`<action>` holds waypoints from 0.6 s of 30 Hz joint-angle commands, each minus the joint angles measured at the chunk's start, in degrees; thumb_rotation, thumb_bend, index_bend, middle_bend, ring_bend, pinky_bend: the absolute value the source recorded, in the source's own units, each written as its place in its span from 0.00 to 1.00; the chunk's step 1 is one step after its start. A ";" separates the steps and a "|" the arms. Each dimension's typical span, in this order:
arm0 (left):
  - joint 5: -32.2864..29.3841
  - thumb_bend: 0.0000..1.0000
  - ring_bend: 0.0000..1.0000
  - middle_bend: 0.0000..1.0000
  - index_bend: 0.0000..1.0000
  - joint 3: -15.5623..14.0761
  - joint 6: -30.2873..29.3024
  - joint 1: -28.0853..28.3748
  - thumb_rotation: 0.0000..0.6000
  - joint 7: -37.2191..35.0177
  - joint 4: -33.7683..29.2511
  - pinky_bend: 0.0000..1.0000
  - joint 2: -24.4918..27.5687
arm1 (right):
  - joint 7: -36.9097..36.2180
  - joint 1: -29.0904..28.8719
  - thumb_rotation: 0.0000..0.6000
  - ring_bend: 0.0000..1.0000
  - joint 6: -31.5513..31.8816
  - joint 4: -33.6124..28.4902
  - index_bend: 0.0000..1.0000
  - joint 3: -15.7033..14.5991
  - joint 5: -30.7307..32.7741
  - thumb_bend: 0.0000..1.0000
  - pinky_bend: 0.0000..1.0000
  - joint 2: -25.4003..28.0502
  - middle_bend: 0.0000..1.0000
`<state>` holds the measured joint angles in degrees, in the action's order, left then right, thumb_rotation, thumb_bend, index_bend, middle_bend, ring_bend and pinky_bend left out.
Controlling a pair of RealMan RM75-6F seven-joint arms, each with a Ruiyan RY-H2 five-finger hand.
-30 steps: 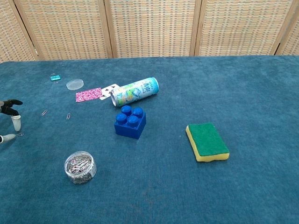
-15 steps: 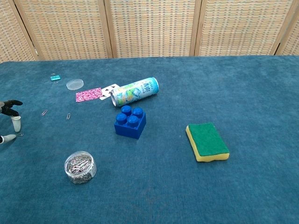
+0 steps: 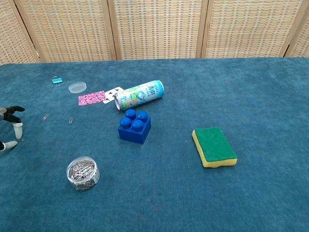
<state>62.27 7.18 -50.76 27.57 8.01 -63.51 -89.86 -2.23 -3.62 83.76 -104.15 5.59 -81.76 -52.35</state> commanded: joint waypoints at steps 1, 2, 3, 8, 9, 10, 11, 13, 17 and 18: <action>0.07 0.40 0.00 0.00 0.53 -0.03 0.02 0.04 1.00 0.04 0.08 0.00 -0.10 | 0.00 0.00 1.00 0.00 0.01 -0.01 0.00 0.01 -0.01 0.00 0.00 0.00 0.00; 0.05 0.41 0.00 0.00 0.54 -0.03 0.01 0.06 1.00 0.15 0.13 0.00 -0.17 | -0.01 0.00 1.00 0.00 -0.01 -0.02 0.00 -0.01 0.00 0.00 0.00 0.01 0.00; 0.03 0.42 0.00 0.00 0.55 -0.03 0.04 0.08 1.00 0.22 0.12 0.00 -0.21 | -0.02 -0.02 1.00 0.00 -0.05 -0.01 0.00 -0.02 0.00 0.00 0.00 0.01 0.00; -0.21 0.44 0.00 0.00 0.57 0.03 0.01 0.16 1.00 0.81 0.07 0.00 -0.33 | -0.05 -0.03 1.00 0.00 -0.05 0.00 0.00 0.00 0.02 0.00 0.00 0.02 0.00; -0.27 0.44 0.00 0.00 0.57 0.02 0.05 0.19 1.00 0.97 0.04 0.00 -0.34 | -0.05 -0.03 1.00 0.00 -0.04 -0.01 0.00 0.01 0.03 0.00 0.00 0.02 0.00; -0.30 0.44 0.00 0.00 0.57 0.02 0.05 0.21 1.00 1.10 0.02 0.00 -0.34 | -0.08 -0.04 1.00 0.00 -0.06 -0.02 0.00 0.01 0.05 0.00 0.00 0.03 0.00; -0.33 0.44 0.00 0.00 0.57 0.02 0.03 0.20 1.00 1.17 -0.02 0.00 -0.35 | -0.12 -0.03 1.00 0.00 -0.04 0.00 0.00 0.02 0.07 0.00 0.00 0.04 0.00; -0.38 0.44 0.00 0.00 0.57 0.05 -0.03 0.17 1.00 1.20 -0.06 0.00 -0.34 | -0.11 -0.01 1.00 0.00 0.01 0.02 0.00 0.02 0.03 0.00 0.00 0.03 0.00; -0.36 0.44 0.00 0.00 0.58 0.08 -0.14 0.13 1.00 1.18 -0.17 0.00 -0.26 | -0.14 -0.02 1.00 0.00 -0.01 0.02 0.00 0.00 0.01 0.00 0.00 0.05 0.00; -0.33 0.44 0.00 0.00 0.59 0.09 -0.18 0.12 1.00 1.17 -0.18 0.00 -0.24 | -0.14 -0.04 1.00 0.00 -0.02 0.01 0.00 0.03 0.02 0.00 0.00 0.05 0.00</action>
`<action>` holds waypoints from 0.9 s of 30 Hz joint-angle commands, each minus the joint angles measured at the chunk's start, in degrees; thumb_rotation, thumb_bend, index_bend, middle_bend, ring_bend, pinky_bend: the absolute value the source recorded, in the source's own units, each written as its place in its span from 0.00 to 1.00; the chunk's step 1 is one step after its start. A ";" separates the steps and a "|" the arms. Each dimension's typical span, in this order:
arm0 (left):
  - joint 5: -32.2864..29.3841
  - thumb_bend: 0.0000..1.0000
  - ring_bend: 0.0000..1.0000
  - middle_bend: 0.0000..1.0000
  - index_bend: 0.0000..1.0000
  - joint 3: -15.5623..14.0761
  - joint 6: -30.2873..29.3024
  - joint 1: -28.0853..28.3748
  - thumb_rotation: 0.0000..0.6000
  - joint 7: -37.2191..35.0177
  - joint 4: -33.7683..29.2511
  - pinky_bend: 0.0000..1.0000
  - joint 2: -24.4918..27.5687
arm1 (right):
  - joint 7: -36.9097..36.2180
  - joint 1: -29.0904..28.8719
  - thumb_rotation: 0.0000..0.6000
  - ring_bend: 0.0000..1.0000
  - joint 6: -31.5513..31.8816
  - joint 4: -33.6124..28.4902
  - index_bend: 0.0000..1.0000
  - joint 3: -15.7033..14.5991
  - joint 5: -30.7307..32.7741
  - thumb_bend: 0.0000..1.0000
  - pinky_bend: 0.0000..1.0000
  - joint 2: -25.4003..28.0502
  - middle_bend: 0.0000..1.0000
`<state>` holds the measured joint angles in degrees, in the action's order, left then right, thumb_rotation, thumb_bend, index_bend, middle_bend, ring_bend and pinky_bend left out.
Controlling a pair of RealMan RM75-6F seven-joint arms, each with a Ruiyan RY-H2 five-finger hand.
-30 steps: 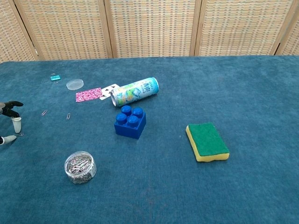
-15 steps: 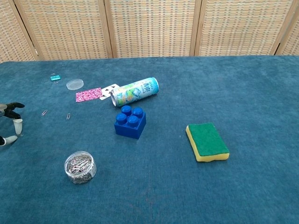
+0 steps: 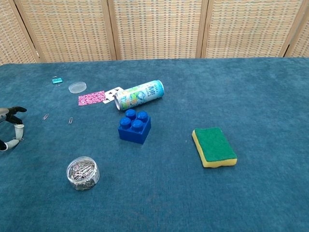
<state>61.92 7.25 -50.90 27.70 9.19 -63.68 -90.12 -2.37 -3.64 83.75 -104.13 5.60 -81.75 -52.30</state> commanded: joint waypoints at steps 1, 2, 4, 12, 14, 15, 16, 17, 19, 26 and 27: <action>0.03 0.44 0.00 0.00 0.59 0.00 -0.05 -0.03 1.00 -0.04 -0.01 0.00 0.03 | -0.03 0.00 1.00 0.00 0.00 0.01 0.00 0.01 0.01 0.00 0.00 0.01 0.00; 0.06 0.44 0.00 0.00 0.60 0.01 -0.06 -0.03 1.00 -0.08 -0.01 0.00 0.03 | -0.02 -0.01 1.00 0.00 0.02 0.00 0.00 0.01 -0.02 0.00 0.00 0.01 0.00; 0.21 0.44 0.00 0.00 0.61 0.01 -0.18 -0.04 1.00 -0.17 -0.01 0.00 0.02 | 0.02 -0.03 1.00 0.00 -0.01 -0.01 0.00 0.01 -0.01 0.00 0.00 0.01 0.00; 1.39 0.46 0.00 0.00 0.65 0.27 -1.58 -0.30 1.00 -1.17 -1.56 0.00 0.89 | -0.07 0.00 1.00 0.00 0.06 0.01 0.00 0.05 0.06 0.00 0.00 0.03 0.00; 2.39 0.46 0.00 0.00 0.66 0.23 -2.46 -0.41 1.00 -1.52 -2.65 0.00 1.65 | -0.14 0.00 1.00 0.00 0.09 -0.01 0.00 0.08 0.07 0.00 0.00 0.07 0.00; 3.01 0.46 0.00 0.00 0.66 0.15 -2.98 -0.51 1.00 -1.76 -3.31 0.00 2.09 | -0.19 0.03 1.00 0.00 0.12 0.00 0.00 0.07 0.03 0.00 0.00 0.09 0.00; 3.93 0.46 0.00 0.00 0.66 0.05 -3.76 -0.67 1.00 -2.18 -4.29 0.00 2.70 | -0.25 0.06 1.00 0.00 0.19 0.00 0.00 0.05 -0.03 0.00 0.00 0.12 0.00; 4.44 0.46 0.00 0.00 0.66 -0.01 -4.22 -0.75 1.00 -2.37 -4.82 0.00 3.02 | -0.27 0.08 1.00 0.00 0.22 -0.01 0.00 0.05 -0.05 0.00 0.00 0.12 0.00; 6.24 0.46 0.00 0.00 0.66 -0.37 -5.78 -1.04 1.00 -2.70 -6.65 0.00 3.99 | -0.35 0.13 1.00 0.00 0.31 0.00 0.00 0.05 -0.08 0.00 0.00 0.15 0.00; 15.03 0.46 0.00 0.00 0.66 -3.58 -11.15 -2.09 1.00 -2.55 -17.21 0.00 8.28 | -0.41 0.20 1.00 0.00 0.47 -0.07 0.00 0.01 -0.24 0.00 0.00 0.18 0.00; 15.95 0.46 0.00 0.00 0.66 -4.05 -11.58 -2.17 1.00 -2.15 -18.66 0.00 8.73 | -0.43 0.21 1.00 0.00 0.48 -0.07 0.00 0.01 -0.25 0.00 0.00 0.18 0.00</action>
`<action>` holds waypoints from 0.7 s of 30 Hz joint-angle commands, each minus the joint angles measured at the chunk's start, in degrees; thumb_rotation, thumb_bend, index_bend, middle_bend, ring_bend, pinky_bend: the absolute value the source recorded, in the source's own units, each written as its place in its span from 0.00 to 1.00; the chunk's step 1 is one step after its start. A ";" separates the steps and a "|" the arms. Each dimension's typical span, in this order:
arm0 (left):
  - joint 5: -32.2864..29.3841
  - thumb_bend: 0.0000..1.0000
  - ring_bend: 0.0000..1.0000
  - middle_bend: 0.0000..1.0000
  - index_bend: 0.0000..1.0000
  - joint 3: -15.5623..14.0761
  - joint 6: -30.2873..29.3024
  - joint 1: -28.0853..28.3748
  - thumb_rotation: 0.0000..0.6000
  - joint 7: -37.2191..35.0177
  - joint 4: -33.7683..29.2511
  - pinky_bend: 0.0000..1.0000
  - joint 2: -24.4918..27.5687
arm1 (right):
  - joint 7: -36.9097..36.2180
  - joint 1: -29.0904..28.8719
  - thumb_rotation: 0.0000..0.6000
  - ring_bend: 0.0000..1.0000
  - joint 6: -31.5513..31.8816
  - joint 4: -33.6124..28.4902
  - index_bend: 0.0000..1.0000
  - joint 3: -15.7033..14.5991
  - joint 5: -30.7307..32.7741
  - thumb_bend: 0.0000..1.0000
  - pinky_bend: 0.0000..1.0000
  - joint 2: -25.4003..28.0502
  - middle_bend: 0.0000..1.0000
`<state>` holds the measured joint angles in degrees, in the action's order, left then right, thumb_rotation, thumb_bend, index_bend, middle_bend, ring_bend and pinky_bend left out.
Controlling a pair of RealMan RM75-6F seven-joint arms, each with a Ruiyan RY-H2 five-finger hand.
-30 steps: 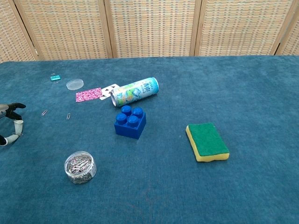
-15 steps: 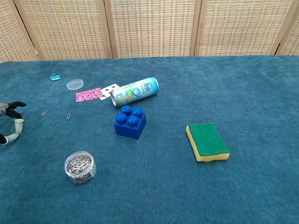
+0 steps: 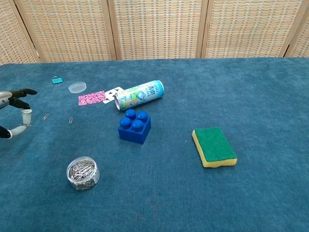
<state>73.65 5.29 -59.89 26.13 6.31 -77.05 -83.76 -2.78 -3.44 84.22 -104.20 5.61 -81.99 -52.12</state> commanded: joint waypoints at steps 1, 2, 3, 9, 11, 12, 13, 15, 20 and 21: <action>5.11 0.46 0.00 0.00 0.66 -2.54 -2.95 -0.64 1.00 1.19 -6.62 0.00 2.76 | -0.03 0.01 1.00 0.00 0.03 -0.01 0.00 0.01 -0.02 0.00 0.00 0.00 0.00; 6.01 0.46 0.00 0.00 0.66 -3.02 -3.27 -0.66 1.00 1.74 -7.85 0.00 3.07 | -0.07 0.02 1.00 0.00 0.05 0.01 0.00 0.02 0.00 0.00 0.00 0.01 0.00; 6.87 0.46 0.00 0.00 0.66 -3.51 -3.52 -0.68 1.00 2.30 -9.00 0.00 3.34 | -0.11 0.02 1.00 0.00 0.04 0.02 0.00 0.04 0.04 0.00 0.00 0.02 0.00; 10.68 0.46 0.00 0.00 0.66 -6.31 -3.59 -0.57 1.00 6.17 -14.27 0.00 4.06 | -0.53 0.07 1.00 0.00 0.10 0.09 0.00 0.09 0.06 0.00 0.00 0.18 0.00; 11.32 0.46 0.00 0.00 0.66 -6.90 -3.45 -0.52 1.00 7.65 -15.10 0.00 3.81 | -0.70 0.09 1.00 0.00 0.16 0.08 0.00 0.12 0.03 0.00 0.00 0.24 0.00; 11.38 0.46 0.00 0.00 0.66 -7.07 -3.31 -0.50 1.00 8.12 -15.37 0.00 3.61 | -0.78 0.11 1.00 0.00 0.19 0.09 0.00 0.12 0.02 0.00 0.00 0.27 0.00; 11.35 0.46 0.00 0.00 0.66 -7.22 -3.04 -0.43 1.00 8.69 -15.65 0.00 3.30 | -0.90 0.14 1.00 0.00 0.22 0.11 0.00 0.11 0.00 0.00 0.00 0.32 0.00; 11.11 0.46 0.00 0.00 0.66 -7.31 -2.45 -0.20 1.00 9.78 -15.98 0.00 2.59 | -1.11 0.16 1.00 0.00 0.24 0.14 0.00 0.12 -0.04 0.00 0.00 0.37 0.00; 9.92 0.46 0.00 0.00 0.66 -7.06 -0.75 0.56 1.00 11.39 -15.94 0.00 0.73 | -1.42 0.18 1.00 0.00 0.23 0.21 0.00 0.17 0.04 0.00 0.00 0.49 0.00; 9.68 0.46 0.00 0.00 0.66 -6.93 -0.43 0.75 1.00 11.61 -15.85 0.00 0.38 | -1.46 0.18 1.00 0.00 0.23 0.22 0.00 0.17 0.01 0.00 0.00 0.50 0.00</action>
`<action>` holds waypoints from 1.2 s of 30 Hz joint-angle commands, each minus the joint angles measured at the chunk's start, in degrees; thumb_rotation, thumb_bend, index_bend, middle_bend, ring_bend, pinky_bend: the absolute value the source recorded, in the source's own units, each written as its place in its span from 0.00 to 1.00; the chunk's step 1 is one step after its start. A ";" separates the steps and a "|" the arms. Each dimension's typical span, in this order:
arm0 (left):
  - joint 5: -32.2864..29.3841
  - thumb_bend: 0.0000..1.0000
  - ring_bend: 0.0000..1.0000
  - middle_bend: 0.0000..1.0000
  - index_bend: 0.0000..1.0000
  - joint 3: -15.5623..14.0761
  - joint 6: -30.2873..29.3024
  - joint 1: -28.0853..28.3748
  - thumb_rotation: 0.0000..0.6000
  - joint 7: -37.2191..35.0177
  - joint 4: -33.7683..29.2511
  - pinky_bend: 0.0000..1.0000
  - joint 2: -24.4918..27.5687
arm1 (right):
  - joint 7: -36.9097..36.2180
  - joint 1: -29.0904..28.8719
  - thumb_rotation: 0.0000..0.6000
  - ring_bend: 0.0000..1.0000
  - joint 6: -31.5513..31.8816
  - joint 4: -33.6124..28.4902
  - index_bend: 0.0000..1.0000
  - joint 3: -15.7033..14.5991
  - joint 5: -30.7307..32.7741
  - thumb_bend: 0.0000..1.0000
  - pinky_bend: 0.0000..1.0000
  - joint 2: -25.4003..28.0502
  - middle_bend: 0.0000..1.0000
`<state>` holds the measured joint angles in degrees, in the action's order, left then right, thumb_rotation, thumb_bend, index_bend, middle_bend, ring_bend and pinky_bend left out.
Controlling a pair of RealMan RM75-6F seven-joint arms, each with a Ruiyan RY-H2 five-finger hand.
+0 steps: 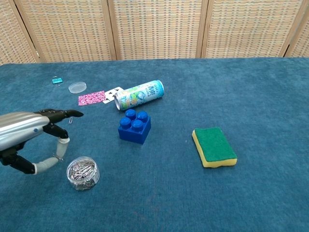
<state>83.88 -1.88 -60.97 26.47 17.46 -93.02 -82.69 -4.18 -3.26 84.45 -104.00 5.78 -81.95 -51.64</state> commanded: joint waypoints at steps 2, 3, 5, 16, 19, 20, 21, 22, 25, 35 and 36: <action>-0.98 0.46 0.00 0.00 0.66 0.51 1.22 0.82 1.00 1.00 0.30 0.00 -1.43 | -0.09 -0.01 1.00 0.00 -0.04 0.02 0.00 0.00 0.01 0.00 0.00 0.03 0.00; -1.18 0.46 0.00 0.00 0.66 0.63 1.40 0.97 1.00 1.29 0.33 0.00 -1.73 | -0.13 -0.03 1.00 0.00 -0.08 0.02 0.00 0.03 0.06 0.00 0.00 0.04 0.00; -1.82 0.46 0.00 0.00 0.66 0.90 1.81 1.27 1.00 1.93 0.18 0.00 -2.28 | -0.20 -0.04 1.00 0.00 -0.14 0.03 0.00 0.05 0.15 0.00 0.00 0.06 0.00; -4.49 0.46 0.00 0.00 0.34 1.65 2.57 1.94 1.00 4.12 -0.96 0.00 -3.17 | -0.78 0.01 1.00 0.00 -0.05 0.18 0.00 0.10 0.04 0.00 0.00 0.22 0.00; -3.72 0.44 0.00 0.00 0.29 1.72 2.25 2.01 1.00 1.94 -1.22 0.00 -3.21 | -0.78 0.03 1.00 0.00 -0.01 0.17 0.00 0.09 0.02 0.00 0.00 0.22 0.00; -3.27 0.43 0.00 0.00 0.28 1.74 2.02 2.00 1.00 0.88 -1.24 0.00 -3.25 | -0.76 0.06 1.00 0.00 0.02 0.18 0.00 0.09 0.03 0.00 0.00 0.22 0.00; -2.94 0.43 0.00 0.00 0.28 1.74 1.87 1.99 1.00 0.21 -1.19 0.00 -3.24 | -0.73 0.07 1.00 0.00 0.05 0.17 0.00 0.09 0.04 0.00 0.00 0.20 0.00; -2.63 0.43 0.00 0.00 0.28 1.71 1.71 1.98 1.00 -0.36 -1.11 0.00 -3.18 | -0.72 0.08 1.00 0.00 0.07 0.16 0.00 0.10 0.05 0.00 0.00 0.20 0.00; -1.71 0.43 0.00 0.00 0.28 1.63 1.05 1.88 1.00 -1.88 -0.87 0.00 -2.78 | -0.69 0.08 1.00 0.00 0.07 0.15 0.00 0.10 0.05 0.00 0.00 0.20 0.00; -4.01 0.47 0.00 0.00 0.32 5.15 -2.11 1.15 1.00 -6.69 2.75 0.00 1.59 | -0.64 0.08 1.00 0.00 0.11 0.08 0.00 0.09 -0.04 0.00 0.00 0.19 0.00; -5.14 0.49 0.00 0.00 0.33 5.73 -1.85 1.15 1.00 -7.26 4.24 0.00 1.93 | -0.59 0.08 1.00 0.00 0.11 0.07 0.00 0.07 -0.09 0.00 0.00 0.18 0.00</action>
<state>80.48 2.73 -62.93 27.71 11.28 -90.85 -81.59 -4.76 -3.18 84.56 -103.93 5.85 -82.03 -51.46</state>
